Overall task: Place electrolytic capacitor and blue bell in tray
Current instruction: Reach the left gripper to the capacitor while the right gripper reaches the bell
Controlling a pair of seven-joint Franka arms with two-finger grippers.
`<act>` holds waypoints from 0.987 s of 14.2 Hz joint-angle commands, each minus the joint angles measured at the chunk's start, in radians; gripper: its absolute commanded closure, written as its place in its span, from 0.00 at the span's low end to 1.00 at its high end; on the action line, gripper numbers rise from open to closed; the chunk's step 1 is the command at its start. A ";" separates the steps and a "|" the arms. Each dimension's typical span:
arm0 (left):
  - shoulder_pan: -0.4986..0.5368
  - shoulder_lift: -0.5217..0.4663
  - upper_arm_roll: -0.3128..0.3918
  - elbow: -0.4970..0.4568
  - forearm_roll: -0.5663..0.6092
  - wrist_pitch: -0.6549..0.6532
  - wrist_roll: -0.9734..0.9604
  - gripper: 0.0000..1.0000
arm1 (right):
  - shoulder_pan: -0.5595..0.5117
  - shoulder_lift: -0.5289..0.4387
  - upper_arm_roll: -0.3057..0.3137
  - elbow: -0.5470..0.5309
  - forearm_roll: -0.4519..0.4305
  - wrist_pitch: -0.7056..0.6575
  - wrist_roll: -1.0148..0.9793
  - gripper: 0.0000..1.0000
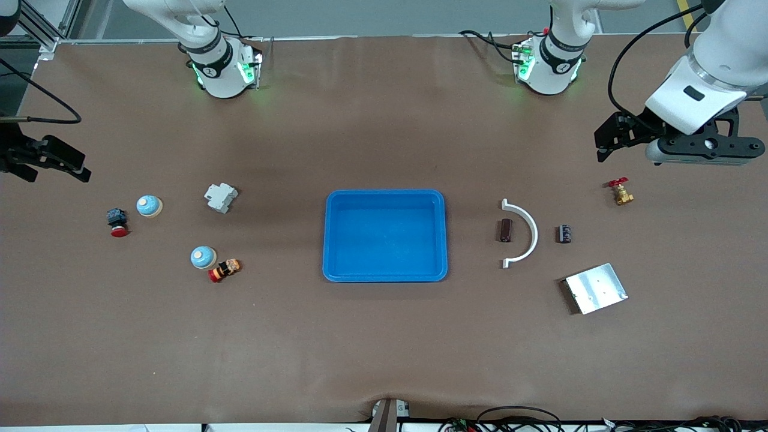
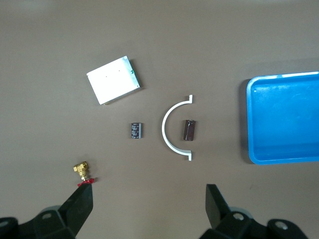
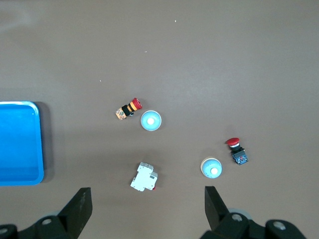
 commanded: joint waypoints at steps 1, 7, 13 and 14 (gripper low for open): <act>0.006 0.006 -0.006 0.025 0.008 -0.019 0.020 0.00 | 0.001 -0.006 -0.001 0.003 -0.018 0.002 0.001 0.00; 0.001 0.002 -0.006 0.016 0.005 -0.034 0.002 0.00 | 0.001 -0.006 -0.001 0.002 -0.020 -0.001 0.001 0.00; -0.005 0.014 -0.009 -0.032 -0.003 -0.053 -0.006 0.00 | -0.005 0.008 -0.001 0.015 -0.011 -0.007 0.004 0.00; 0.000 0.026 -0.009 -0.032 -0.041 -0.036 -0.006 0.00 | -0.005 0.014 -0.001 0.014 -0.004 -0.009 0.004 0.00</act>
